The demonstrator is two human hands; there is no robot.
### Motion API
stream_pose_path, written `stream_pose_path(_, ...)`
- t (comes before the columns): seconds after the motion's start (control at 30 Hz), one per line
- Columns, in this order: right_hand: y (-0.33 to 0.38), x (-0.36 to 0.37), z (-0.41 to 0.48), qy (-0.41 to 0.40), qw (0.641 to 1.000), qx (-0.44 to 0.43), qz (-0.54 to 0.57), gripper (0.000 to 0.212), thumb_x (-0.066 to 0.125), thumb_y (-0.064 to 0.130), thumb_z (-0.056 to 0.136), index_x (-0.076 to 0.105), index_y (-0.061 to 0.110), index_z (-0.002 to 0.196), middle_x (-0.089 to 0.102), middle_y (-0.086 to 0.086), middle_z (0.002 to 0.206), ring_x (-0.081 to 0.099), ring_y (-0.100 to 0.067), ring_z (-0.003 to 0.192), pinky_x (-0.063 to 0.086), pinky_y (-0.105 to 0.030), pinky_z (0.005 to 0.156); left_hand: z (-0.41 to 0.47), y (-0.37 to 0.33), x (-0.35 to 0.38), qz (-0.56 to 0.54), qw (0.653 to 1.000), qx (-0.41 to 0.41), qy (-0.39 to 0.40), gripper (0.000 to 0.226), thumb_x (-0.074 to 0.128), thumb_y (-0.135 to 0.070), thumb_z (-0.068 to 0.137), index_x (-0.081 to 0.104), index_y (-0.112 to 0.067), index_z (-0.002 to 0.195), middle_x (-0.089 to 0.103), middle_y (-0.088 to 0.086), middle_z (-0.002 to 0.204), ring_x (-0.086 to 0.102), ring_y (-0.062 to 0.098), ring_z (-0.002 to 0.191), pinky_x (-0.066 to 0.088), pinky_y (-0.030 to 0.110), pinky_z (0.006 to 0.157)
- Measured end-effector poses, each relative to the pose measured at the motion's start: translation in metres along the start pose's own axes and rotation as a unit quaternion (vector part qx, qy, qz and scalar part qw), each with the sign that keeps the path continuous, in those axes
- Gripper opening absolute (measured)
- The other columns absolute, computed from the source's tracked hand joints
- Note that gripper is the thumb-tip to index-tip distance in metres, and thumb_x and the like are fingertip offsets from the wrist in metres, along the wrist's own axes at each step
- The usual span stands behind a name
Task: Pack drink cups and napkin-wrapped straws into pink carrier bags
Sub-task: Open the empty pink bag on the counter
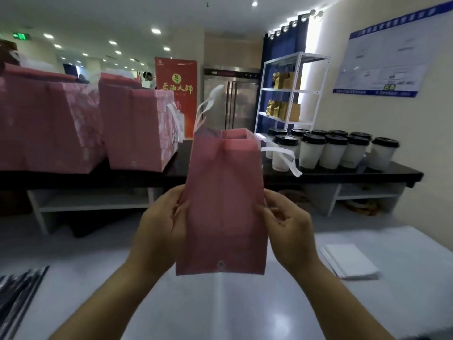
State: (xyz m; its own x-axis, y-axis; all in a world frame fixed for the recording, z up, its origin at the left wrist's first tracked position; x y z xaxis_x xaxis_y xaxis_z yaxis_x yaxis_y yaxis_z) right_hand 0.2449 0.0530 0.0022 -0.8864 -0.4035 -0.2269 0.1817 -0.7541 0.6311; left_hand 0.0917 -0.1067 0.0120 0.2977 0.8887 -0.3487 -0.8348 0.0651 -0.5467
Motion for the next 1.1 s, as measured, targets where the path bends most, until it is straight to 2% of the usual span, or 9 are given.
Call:
stream_pose_path(0.13, -0.013, 0.002, -0.036, 0.016, 0.997, 0.065, -0.034, 0.044, 0.066, 0.004, 0.086, 0.062, 0.042, 0.108, 0.067, 0.032, 0.093, 0.067, -0.003, 0.082, 0.054, -0.017, 0.073, -0.036, 0.032, 0.021, -0.004, 0.993, -0.101, 0.057, 0.028, 0.05, -0.011, 0.094, 0.058, -0.021, 0.119, 0.058, -0.026, 0.094, 0.058, -0.007, 0.085, 0.04, 0.004, 0.069)
stream_pose_path(0.27, -0.032, 0.004, -0.069, 0.021, 0.99, 0.124, -0.07, 0.033, 0.065, 0.004, 0.086, 0.069, 0.024, 0.111, 0.066, 0.027, 0.095, 0.066, -0.001, 0.081, 0.048, -0.01, 0.069, -0.071, 0.047, 0.036, -0.011, 0.985, -0.151, 0.087, 0.029, 0.051, -0.009, 0.093, 0.058, -0.017, 0.121, 0.061, -0.012, 0.098, 0.059, 0.01, 0.087, 0.043, 0.013, 0.071)
stream_pose_path(0.37, -0.038, 0.007, -0.089, 0.032, 0.984, 0.153, -0.08, 0.032, 0.064, 0.003, 0.087, 0.067, 0.026, 0.11, 0.066, 0.023, 0.095, 0.064, 0.004, 0.08, 0.046, -0.007, 0.067, -0.089, 0.056, 0.043, -0.008, 0.98, -0.174, 0.1, 0.03, 0.051, -0.009, 0.093, 0.059, -0.02, 0.118, 0.062, -0.013, 0.099, 0.061, 0.012, 0.087, 0.044, 0.022, 0.072)
stream_pose_path(0.5, -0.047, 0.014, -0.11, 0.084, 0.969, 0.216, -0.088, 0.037, 0.066, 0.009, 0.086, 0.054, 0.043, 0.094, 0.065, 0.021, 0.092, 0.064, 0.005, 0.081, 0.048, -0.008, 0.07, -0.105, 0.072, 0.049, -0.015, 0.966, -0.23, 0.12, 0.035, 0.048, -0.004, 0.09, 0.06, -0.032, 0.106, 0.062, -0.021, 0.094, 0.06, 0.001, 0.086, 0.046, 0.016, 0.069)
stream_pose_path(0.63, -0.051, 0.026, -0.125, 0.16, 0.949, 0.257, -0.088, 0.026, 0.068, 0.021, 0.086, 0.059, 0.037, 0.105, 0.064, 0.021, 0.105, 0.063, 0.006, 0.085, 0.045, -0.005, 0.07, -0.112, 0.094, 0.043, 0.039, 0.96, -0.258, 0.106, 0.031, 0.054, -0.006, 0.089, 0.065, -0.022, 0.114, 0.055, -0.001, 0.1, 0.057, 0.017, 0.089, 0.045, 0.03, 0.08)
stream_pose_path(0.73, -0.04, 0.028, -0.12, 0.185, 0.95, 0.229, -0.099, 0.025, 0.067, 0.023, 0.087, 0.064, 0.027, 0.111, 0.063, 0.022, 0.102, 0.062, 0.006, 0.084, 0.045, -0.004, 0.069, -0.111, 0.099, 0.033, 0.035, 0.948, -0.306, 0.075, 0.033, 0.056, -0.013, 0.091, 0.056, -0.017, 0.124, 0.044, 0.005, 0.104, 0.055, 0.008, 0.075, 0.041, 0.024, 0.073)
stream_pose_path(0.9, -0.013, 0.005, -0.079, 0.115, 0.985, 0.109, -0.074, 0.012, 0.07, 0.014, 0.085, 0.07, 0.026, 0.087, 0.068, 0.015, 0.079, 0.063, -0.008, 0.072, 0.056, -0.028, 0.061, -0.096, 0.06, 0.011, 0.004, 0.965, -0.259, -0.033, 0.042, 0.067, -0.029, 0.083, 0.045, -0.019, 0.117, 0.04, 0.001, 0.106, 0.054, 0.009, 0.074, 0.045, 0.022, 0.061)
stream_pose_path(1.0, -0.008, -0.015, -0.042, 0.057, 0.992, 0.033, -0.11, 0.008, 0.068, 0.009, 0.085, 0.071, 0.016, 0.09, 0.069, 0.01, 0.081, 0.062, -0.008, 0.072, 0.053, -0.022, 0.061, -0.08, 0.023, 0.022, 0.007, 0.985, -0.172, 0.02, 0.04, 0.064, -0.053, 0.077, 0.047, -0.035, 0.108, 0.035, -0.008, 0.103, 0.051, 0.012, 0.089, 0.046, 0.024, 0.072)
stream_pose_path(1.1, -0.023, -0.02, -0.002, 0.075, 0.968, -0.014, -0.239, 0.024, 0.061, 0.004, 0.089, 0.067, 0.01, 0.112, 0.069, -0.004, 0.106, 0.062, -0.015, 0.094, 0.053, -0.025, 0.081, -0.07, -0.004, 0.046, 0.091, 0.987, -0.08, 0.107, 0.051, 0.046, -0.071, 0.071, 0.053, -0.044, 0.113, 0.027, -0.014, 0.11, 0.033, 0.011, 0.106, 0.035, 0.023, 0.086)
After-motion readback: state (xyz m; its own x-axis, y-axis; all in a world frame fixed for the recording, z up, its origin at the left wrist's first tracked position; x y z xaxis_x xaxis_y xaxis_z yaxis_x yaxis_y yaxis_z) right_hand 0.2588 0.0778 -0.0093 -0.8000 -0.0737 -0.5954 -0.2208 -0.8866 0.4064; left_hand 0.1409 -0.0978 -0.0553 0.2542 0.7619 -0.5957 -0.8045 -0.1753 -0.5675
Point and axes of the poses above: each hand's wrist, its own z-axis towards the middle knuckle, its own x-axis out of the palm, y = z × x, the point moved 9 cm from there along z, towards the middle knuckle
